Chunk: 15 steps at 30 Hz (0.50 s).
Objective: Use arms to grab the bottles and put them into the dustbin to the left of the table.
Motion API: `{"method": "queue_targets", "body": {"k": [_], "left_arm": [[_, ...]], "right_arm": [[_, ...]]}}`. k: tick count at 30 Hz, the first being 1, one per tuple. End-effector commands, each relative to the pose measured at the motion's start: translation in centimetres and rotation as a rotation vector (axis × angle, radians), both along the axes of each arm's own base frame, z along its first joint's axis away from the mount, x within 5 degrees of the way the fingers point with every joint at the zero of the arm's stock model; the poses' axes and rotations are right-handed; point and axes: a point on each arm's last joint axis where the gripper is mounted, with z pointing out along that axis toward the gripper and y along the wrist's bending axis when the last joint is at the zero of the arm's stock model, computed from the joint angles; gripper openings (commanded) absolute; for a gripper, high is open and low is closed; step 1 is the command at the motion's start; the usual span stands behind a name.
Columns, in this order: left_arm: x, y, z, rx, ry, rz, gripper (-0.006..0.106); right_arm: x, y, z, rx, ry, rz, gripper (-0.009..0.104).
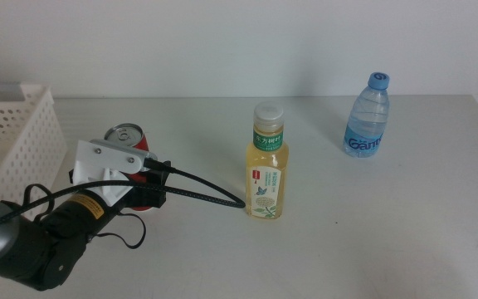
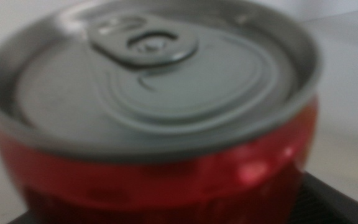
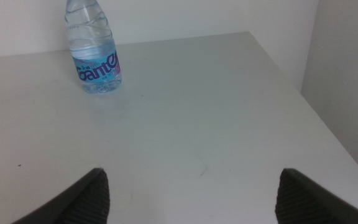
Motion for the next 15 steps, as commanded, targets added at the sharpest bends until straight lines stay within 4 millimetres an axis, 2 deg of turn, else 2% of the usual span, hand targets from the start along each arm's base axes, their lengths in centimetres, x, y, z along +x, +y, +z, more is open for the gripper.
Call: {"method": "queue_targets", "body": {"k": [1, 11, 15], "left_arm": [[0.93, -0.09, 2.20, -0.058, -0.142, 0.009, 0.094], [1.19, -0.06, 2.30, -0.056, -0.168, 0.017, 0.093], [1.19, -0.05, 2.31, -0.066, -0.165, 0.020, 0.079]], "right_arm": [[-0.04, -0.02, 1.10, -0.028, -0.105, 0.000, 0.093], [-0.04, -0.02, 1.10, -0.028, -0.105, 0.000, 0.093], [-0.04, -0.02, 1.10, -0.028, -0.105, 0.000, 0.093]]}}
